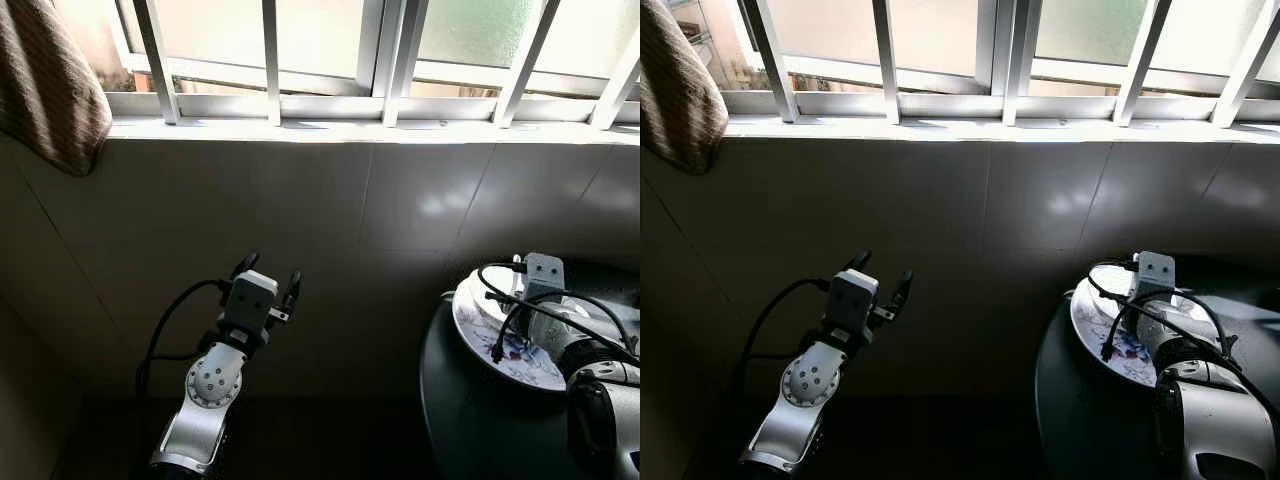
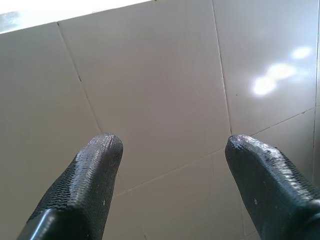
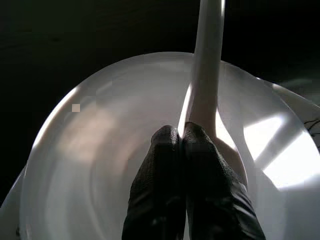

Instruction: Kitchen organization

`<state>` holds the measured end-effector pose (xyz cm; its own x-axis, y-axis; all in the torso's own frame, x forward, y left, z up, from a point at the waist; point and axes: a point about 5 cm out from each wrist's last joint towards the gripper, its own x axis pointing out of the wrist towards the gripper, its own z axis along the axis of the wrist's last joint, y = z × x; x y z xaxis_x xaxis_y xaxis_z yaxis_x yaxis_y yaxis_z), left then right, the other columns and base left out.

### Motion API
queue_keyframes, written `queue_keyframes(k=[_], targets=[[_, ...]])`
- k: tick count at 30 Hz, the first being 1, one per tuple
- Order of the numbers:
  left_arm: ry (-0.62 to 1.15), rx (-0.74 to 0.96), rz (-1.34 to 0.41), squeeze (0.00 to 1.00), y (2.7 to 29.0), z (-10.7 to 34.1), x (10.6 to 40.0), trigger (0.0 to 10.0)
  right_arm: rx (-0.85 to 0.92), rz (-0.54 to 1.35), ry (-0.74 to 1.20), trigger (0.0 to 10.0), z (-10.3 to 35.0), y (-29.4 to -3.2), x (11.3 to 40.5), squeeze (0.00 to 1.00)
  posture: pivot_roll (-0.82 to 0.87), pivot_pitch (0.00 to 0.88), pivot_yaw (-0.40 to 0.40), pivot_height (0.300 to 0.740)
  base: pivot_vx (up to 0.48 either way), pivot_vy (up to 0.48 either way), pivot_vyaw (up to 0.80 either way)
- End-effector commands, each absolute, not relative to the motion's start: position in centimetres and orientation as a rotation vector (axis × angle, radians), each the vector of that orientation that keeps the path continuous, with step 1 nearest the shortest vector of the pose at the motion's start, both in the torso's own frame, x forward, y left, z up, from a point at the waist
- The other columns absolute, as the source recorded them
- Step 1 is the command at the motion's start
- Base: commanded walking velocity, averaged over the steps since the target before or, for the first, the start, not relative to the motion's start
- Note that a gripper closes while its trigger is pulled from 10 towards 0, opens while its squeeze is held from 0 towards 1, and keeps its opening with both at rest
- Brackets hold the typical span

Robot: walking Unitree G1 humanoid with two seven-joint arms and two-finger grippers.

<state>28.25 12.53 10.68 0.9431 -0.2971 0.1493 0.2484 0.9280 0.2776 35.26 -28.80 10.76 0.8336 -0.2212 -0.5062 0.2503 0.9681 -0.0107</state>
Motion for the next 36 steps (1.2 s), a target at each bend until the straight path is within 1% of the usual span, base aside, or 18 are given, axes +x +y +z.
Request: queue_keyframes(k=[1, 3, 4, 9, 14, 15, 17, 18, 19, 20, 21, 23, 24, 25, 26, 27, 30, 36], targets=[[-0.19, 0.26, -0.281, 0.0, 12.4, 10.7, 28.1, 10.0, 0.013, -0.252, 0.465, 0.0, 12.0, -28.5, 36.0, 0.0, -0.01, 0.0, -0.056, 0.74, 0.0, 0.0, 0.0], [-0.19, 0.26, -0.282, 0.0, 12.4, 10.7, 28.1, 10.0, 0.0, -0.252, 0.444, 0.0, 12.4, -28.3, 36.2, 0.0, 0.0, 0.0, -0.055, 0.74, 0.0, 0.0, 0.0], [-0.191, 0.26, -0.283, 0.0, 12.4, 10.7, 28.1, 10.0, -0.071, -0.254, 0.378, 0.0, 13.3, -27.7, 36.8, 0.0, 0.0, 0.0, -0.056, 0.74, 0.0, 0.0, 0.0], [-0.19, 0.26, -0.281, 0.0, 12.4, 10.6, 28.1, 10.0, -0.148, -0.26, 0.286, 0.0, 14.3, -26.8, 37.2, 0.0, 0.0, 0.0, -0.057, 0.74, 0.0, 0.0, 0.0], [-0.195, 0.252, -0.277, 0.0, 12.4, 10.7, 28.1, 10.0, -0.281, -0.209, 0.046, 0.0, 15.8, -24.0, 36.9, 0.0, -0.01, 0.0, -0.059, 0.74, 0.0, 0.0, 0.0], [-0.195, 0.252, -0.277, 0.0, 12.4, 10.7, 28.1, 10.0, -0.281, -0.209, 0.046, 0.0, 15.8, -24.0, 36.9, 0.0, -0.01, 0.0, -0.059, 0.74, 0.0, 0.0, 0.0], [-0.198, 0.247, -0.275, 0.0, 12.5, 10.7, 28.1, 10.0, -0.286, -0.183, -0.004, 0.0, 15.7, -22.9, 36.4, 0.0, 0.0, 0.0, -0.059, 0.74, 0.0, 0.0, 0.0], [-0.201, 0.242, -0.272, 0.0, 12.5, 10.7, 28.1, 10.0, -0.281, -0.14, -0.044, 0.0, 15.6, -21.6, 35.9, 0.0, -0.01, 0.0, -0.058, 0.74, 0.0, 0.0, 0.0], [-0.216, 0.224, -0.274, 0.0, 12.5, 10.9, 28.0, 10.0, -0.291, -0.041, -0.124, 0.0, 15.4, -19.2, 34.9, 0.0, -0.01, 0.0, -0.058, 0.74, 0.0, 0.0, 0.0], [-0.216, 0.224, -0.274, 0.0, 12.5, 10.9, 28.0, 10.0, -0.291, -0.041, -0.124, 0.0, 15.4, -19.2, 34.9, 0.0, -0.01, 0.0, -0.058, 0.74, 0.0, 0.0, 0.0], [-0.231, 0.212, -0.277, 0.0, 12.5, 11.1, 28.0, 10.0, -0.273, 0.059, -0.166, 0.0, 15.1, -17.4, 34.0, 0.0, -0.01, 0.0, -0.056, 0.74, 0.0, 0.0, 0.0], [-0.231, 0.212, -0.277, 0.0, 12.5, 11.1, 28.0, 10.0, -0.273, 0.059, -0.166, 0.0, 15.1, -17.4, 34.0, 0.0, -0.01, 0.0, -0.056, 0.74, 0.0, 0.0, 0.0], [-0.239, 0.21, -0.278, 0.0, 12.5, 11.3, 28.0, 10.0, -0.275, 0.18, -0.206, 0.0, 14.9, -15.5, 33.0, 0.0, -0.01, 0.0, -0.055, 0.74, 0.0, 0.0, 0.75], [-0.239, 0.213, -0.278, 0.0, 12.5, 11.3, 28.0, 10.0, -0.311, 0.261, -0.246, 0.0, 14.9, -14.3, 32.2, 0.0, -0.01, 0.0, -0.053, 0.74, 0.0, 0.0, 0.8], [-0.239, 0.213, -0.278, 0.0, 12.5, 11.3, 28.0, 10.0, -0.311, 0.261, -0.246, 0.0, 14.9, -14.3, 32.2, 0.0, -0.01, 0.0, -0.053, 0.74, 0.0, 0.0, 0.8], [-0.237, 0.218, -0.277, 0.0, 12.5, 11.3, 28.0, 10.0, -0.373, 0.381, -0.293, 0.0, 14.6, -12.6, 31.1, 0.0, -0.01, 0.0, -0.052, 0.74, 0.0, 0.0, 0.8], [-0.238, 0.219, -0.277, 0.0, 12.5, 11.3, 28.1, 10.0, -0.392, 0.433, -0.289, 0.0, 14.2, -12.1, 30.5, 0.0, -0.01, 0.0, -0.053, 0.74, 0.0, 0.0, 0.8], [-0.239, 0.213, -0.267, 0.0, 12.7, 11.3, 28.1, 10.0, -0.388, 0.437, -0.271, 0.0, 13.9, -12.3, 30.3, 0.0, 0.0, 0.0, -0.055, 0.74, 0.0, 0.0, 0.8]])
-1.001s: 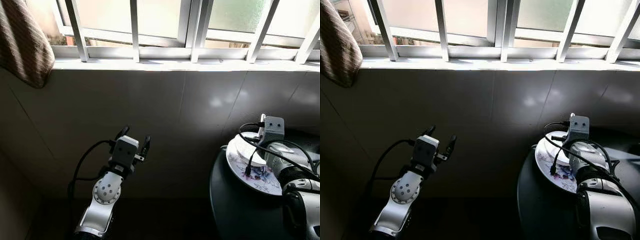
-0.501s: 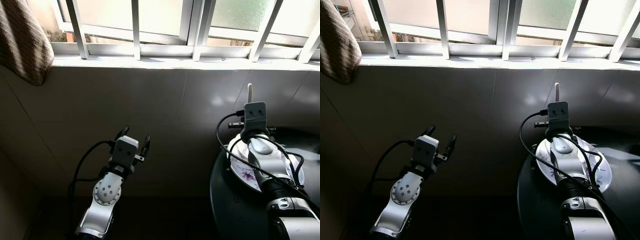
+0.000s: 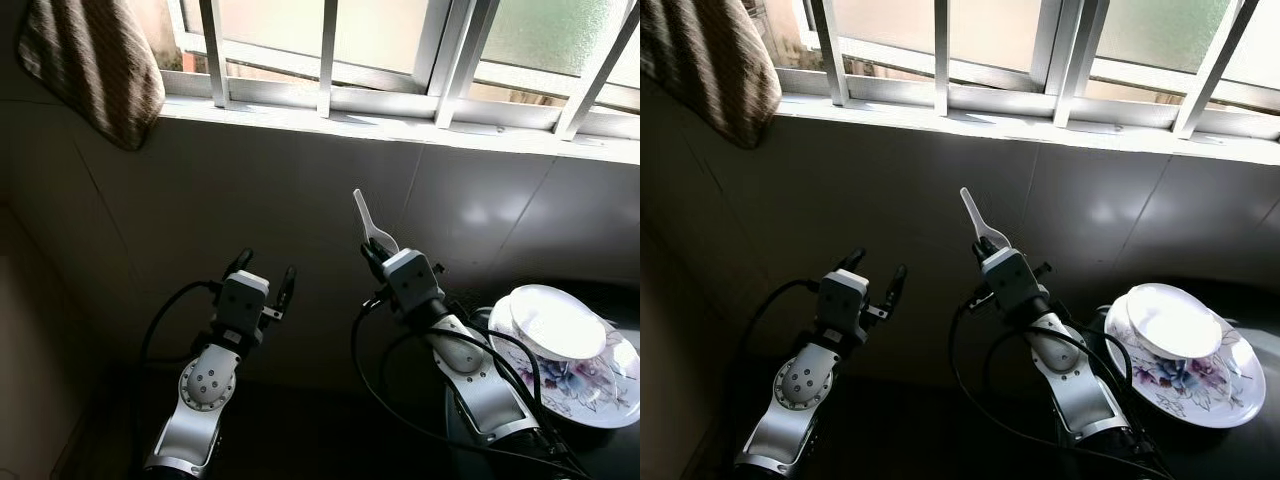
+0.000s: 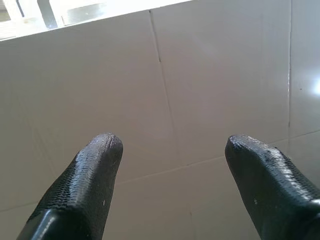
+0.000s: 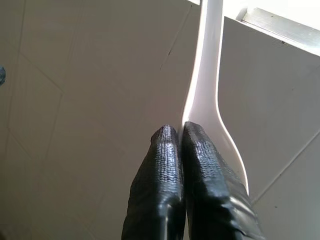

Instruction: Kitchen organization

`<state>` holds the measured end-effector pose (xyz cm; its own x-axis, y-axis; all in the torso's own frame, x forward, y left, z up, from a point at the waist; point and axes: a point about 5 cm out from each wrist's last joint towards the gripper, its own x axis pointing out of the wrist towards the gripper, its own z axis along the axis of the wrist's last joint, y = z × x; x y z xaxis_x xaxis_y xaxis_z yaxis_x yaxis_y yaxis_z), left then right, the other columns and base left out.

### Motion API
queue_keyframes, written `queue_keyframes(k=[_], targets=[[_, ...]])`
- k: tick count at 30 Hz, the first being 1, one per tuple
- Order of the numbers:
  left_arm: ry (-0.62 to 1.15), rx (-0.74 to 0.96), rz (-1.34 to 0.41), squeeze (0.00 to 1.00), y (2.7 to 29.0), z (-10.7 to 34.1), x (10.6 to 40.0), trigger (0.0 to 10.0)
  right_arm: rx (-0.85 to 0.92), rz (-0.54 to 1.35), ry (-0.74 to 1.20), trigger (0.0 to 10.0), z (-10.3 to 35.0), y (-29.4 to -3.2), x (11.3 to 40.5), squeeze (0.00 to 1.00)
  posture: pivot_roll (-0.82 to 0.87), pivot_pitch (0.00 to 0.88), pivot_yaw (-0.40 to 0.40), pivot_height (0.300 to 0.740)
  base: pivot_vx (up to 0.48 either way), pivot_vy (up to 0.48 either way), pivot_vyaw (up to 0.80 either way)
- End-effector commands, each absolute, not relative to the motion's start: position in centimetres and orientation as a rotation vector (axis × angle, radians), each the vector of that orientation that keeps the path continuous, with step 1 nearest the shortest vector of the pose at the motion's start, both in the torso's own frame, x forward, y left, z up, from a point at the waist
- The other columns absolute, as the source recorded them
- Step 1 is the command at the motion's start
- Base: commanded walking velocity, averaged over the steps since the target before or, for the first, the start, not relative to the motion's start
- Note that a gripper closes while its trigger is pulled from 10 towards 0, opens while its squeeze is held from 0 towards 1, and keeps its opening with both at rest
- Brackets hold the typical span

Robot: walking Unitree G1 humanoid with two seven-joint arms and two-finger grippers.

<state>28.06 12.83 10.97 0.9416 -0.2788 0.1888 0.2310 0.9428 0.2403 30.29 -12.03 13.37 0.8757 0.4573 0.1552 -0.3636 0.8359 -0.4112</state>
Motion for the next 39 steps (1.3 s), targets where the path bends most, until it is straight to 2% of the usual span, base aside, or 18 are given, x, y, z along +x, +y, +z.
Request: queue_keyframes(k=[1, 4, 15, 27, 39], targets=[[-0.238, 0.211, -0.26, 0.0, 12.8, 11.3, 28.1, 10.0, -0.39, 0.443, -0.269, 0.0, 13.8, -12.2, 30.2, 0.0, 0.0, 0.0, -0.058, 0.74, 0.0, 0.0, 0.8], [-0.232, 0.2, -0.247, 0.0, 13.0, 11.2, 28.2, 10.0, -0.394, 0.457, -0.267, 0.0, 13.5, -12.1, 30.0, 0.0, 0.0, 0.0, -0.058, 0.74, 0.0, 0.0, 0.8], [-0.242, 0.198, -0.237, 0.0, 13.2, 11.3, 28.2, 10.0, -0.376, 0.441, -0.28, 0.0, 13.7, -11.9, 30.0, 0.0, 0.01, 0.0, -0.059, 0.74, 0.0, 0.444, 0.8], [-0.265, 0.173, -0.215, 0.0, 13.5, 11.9, 28.2, 10.0, -0.362, 0.411, -0.307, 0.0, 14.4, -11.9, 30.5, 0.0, 0.01, 0.0, -0.059, 0.74, 0.0, 0.0, 0.8], [-0.303, 0.187, -0.206, 0.0, 13.7, 12.3, 28.3, 10.0, -0.348, 0.401, -0.331, 0.0, 15.1, -11.8, 30.9, 0.0, 0.01, 0.0, -0.059, 0.74, 0.0, 0.429, 0.8]])
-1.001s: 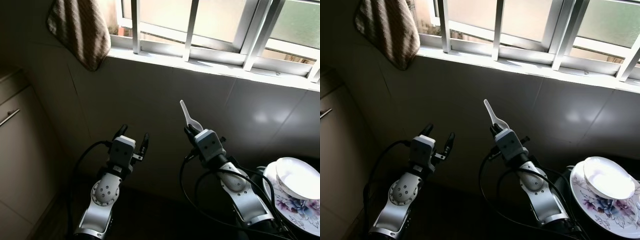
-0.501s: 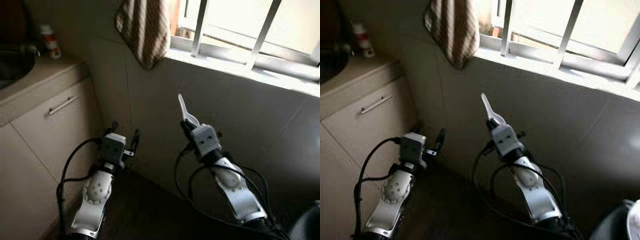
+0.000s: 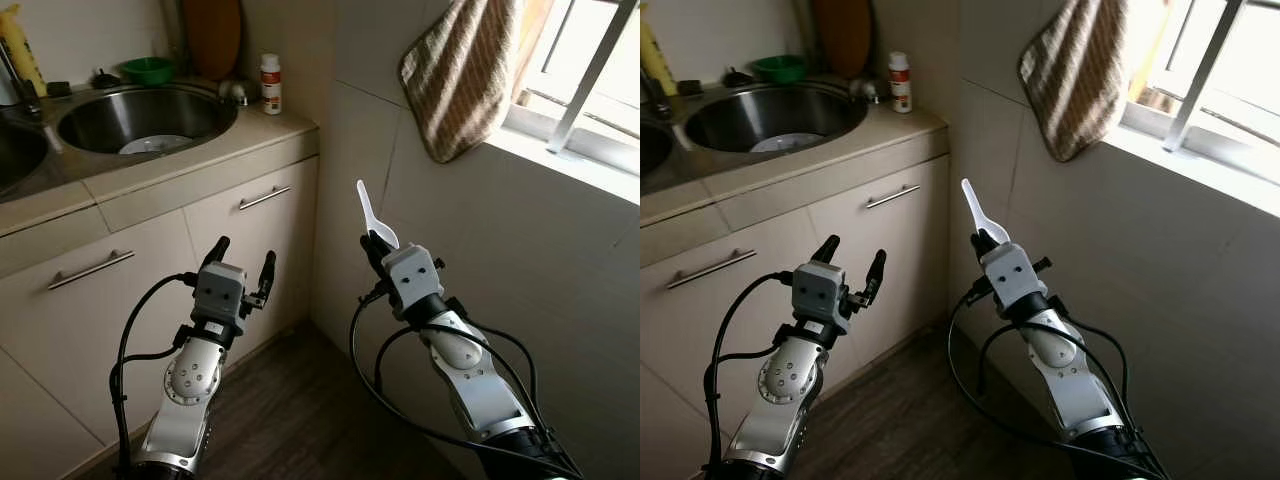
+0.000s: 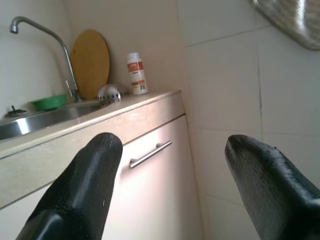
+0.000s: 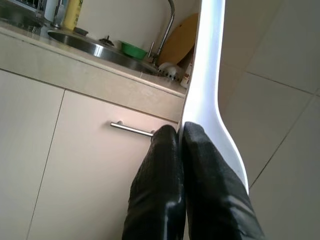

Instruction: Kitchen organization

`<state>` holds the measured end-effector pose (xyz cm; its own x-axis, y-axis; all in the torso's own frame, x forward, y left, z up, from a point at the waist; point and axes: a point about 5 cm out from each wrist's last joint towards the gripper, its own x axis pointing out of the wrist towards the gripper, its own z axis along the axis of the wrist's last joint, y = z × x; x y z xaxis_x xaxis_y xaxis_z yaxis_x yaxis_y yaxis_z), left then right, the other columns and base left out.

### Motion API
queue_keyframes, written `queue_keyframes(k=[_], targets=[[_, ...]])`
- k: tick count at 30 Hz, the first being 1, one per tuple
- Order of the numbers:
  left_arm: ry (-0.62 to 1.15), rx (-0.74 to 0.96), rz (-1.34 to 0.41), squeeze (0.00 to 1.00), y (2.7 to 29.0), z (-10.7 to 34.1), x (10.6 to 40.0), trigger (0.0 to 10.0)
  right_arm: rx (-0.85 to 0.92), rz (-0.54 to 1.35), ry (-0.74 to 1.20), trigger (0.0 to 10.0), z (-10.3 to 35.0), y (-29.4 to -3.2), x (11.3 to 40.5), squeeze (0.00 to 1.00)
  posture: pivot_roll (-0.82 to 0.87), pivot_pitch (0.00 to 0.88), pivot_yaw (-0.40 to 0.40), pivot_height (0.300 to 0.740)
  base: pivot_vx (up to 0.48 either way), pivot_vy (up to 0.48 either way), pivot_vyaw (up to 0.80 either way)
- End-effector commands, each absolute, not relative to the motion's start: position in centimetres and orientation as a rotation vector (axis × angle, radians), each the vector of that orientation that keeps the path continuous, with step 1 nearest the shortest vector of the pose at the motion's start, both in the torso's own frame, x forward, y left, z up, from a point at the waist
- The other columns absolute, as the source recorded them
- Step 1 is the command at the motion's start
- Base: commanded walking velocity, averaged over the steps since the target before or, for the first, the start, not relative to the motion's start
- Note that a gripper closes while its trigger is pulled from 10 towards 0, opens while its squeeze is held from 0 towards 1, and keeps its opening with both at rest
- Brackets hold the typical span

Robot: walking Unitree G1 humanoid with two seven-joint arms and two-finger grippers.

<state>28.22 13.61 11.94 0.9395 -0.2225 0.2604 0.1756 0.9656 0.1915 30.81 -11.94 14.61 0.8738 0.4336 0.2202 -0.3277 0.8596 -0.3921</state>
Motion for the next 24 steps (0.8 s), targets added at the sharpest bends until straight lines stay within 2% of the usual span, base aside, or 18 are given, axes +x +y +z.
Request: queue_keyframes(k=[1, 10, 24], targets=[[-0.31, 0.185, -0.206, 0.0, 13.7, 12.4, 28.2, 10.0, -0.349, 0.401, -0.335, 0.0, 15.1, -11.8, 30.9, 0.0, 0.01, 0.0, -0.059, 0.74, 0.0, 0.0, 0.8], [-0.329, 0.188, -0.21, 0.0, 13.8, 12.7, 28.3, 10.0, -0.382, 0.411, -0.387, 0.0, 15.9, -11.6, 31.0, 0.0, 0.01, 0.0, -0.058, 0.74, 0.0, 0.0, 0.8], [-0.417, 0.222, -0.167, 0.0, 14.5, 14.5, 28.4, 10.0, -0.413, 0.397, -0.482, 0.0, 18.0, -11.1, 32.2, 0.0, 0.03, 0.0, -0.063, 0.74, 0.452, 0.0, 0.8]])
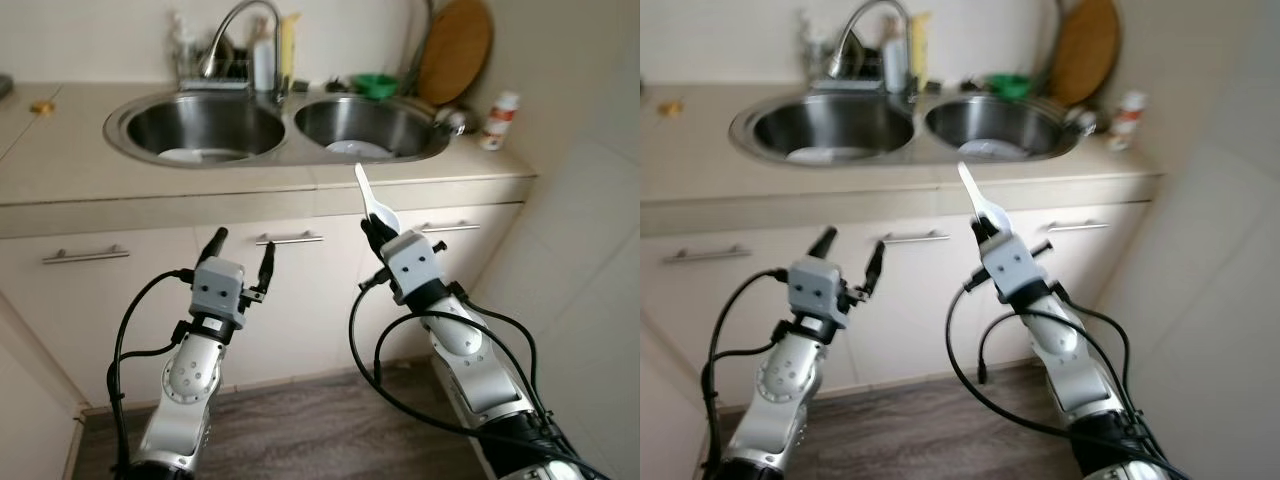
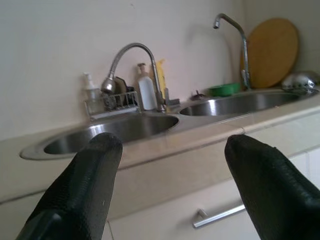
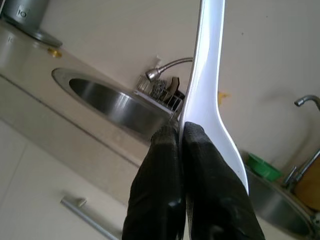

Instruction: Kitchen organization

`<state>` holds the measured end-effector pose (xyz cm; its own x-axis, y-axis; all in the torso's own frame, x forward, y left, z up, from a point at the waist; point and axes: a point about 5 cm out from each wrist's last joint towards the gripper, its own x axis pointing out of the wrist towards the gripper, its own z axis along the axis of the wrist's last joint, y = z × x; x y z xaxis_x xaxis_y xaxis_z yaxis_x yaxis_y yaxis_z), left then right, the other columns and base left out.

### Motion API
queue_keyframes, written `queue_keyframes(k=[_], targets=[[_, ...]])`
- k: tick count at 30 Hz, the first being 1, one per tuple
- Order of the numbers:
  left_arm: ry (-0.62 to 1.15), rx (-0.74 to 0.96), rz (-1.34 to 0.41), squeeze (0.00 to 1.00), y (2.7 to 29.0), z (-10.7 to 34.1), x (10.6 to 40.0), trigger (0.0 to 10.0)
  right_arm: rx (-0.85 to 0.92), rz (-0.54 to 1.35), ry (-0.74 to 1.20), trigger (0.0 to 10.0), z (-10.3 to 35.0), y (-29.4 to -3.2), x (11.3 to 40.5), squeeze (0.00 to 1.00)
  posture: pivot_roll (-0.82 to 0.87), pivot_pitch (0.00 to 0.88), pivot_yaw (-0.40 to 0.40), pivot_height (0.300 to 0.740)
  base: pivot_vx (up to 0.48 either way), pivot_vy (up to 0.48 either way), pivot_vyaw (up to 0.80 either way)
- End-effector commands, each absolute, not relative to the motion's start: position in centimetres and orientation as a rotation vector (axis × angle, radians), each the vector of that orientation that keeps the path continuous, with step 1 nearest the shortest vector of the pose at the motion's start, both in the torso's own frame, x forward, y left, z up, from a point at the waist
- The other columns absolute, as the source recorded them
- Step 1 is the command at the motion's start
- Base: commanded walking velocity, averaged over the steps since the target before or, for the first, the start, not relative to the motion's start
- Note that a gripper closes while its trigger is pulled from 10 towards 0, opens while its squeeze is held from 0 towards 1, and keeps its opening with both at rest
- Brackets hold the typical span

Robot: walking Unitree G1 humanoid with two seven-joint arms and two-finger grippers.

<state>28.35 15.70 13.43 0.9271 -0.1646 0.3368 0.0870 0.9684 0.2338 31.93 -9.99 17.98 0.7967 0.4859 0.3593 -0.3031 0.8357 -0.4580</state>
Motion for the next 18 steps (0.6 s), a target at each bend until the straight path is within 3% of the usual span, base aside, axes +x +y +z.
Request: queue_keyframes(k=[1, 3, 18], targets=[[-0.418, 0.223, -0.167, 0.0, 14.4, 14.5, 28.4, 10.0, -0.414, 0.396, -0.486, 0.0, 18.0, -11.1, 32.2, 0.0, 0.03, 0.0, -0.063, 0.74, 0.48, 0.0, 0.8], [-0.421, 0.224, -0.166, 0.0, 14.4, 14.6, 28.5, 10.0, -0.392, 0.359, -0.524, 0.0, 19.0, -11.4, 32.6, 0.0, 0.03, 0.0, -0.064, 0.74, 0.48, 0.0, 0.8], [-0.436, 0.234, -0.158, 0.0, 14.4, 14.9, 28.5, 10.0, -0.313, 0.274, -0.555, 0.0, 20.8, -12.3, 34.0, 0.0, 0.03, 0.0, -0.066, 0.74, 0.48, 0.0, 0.0]])
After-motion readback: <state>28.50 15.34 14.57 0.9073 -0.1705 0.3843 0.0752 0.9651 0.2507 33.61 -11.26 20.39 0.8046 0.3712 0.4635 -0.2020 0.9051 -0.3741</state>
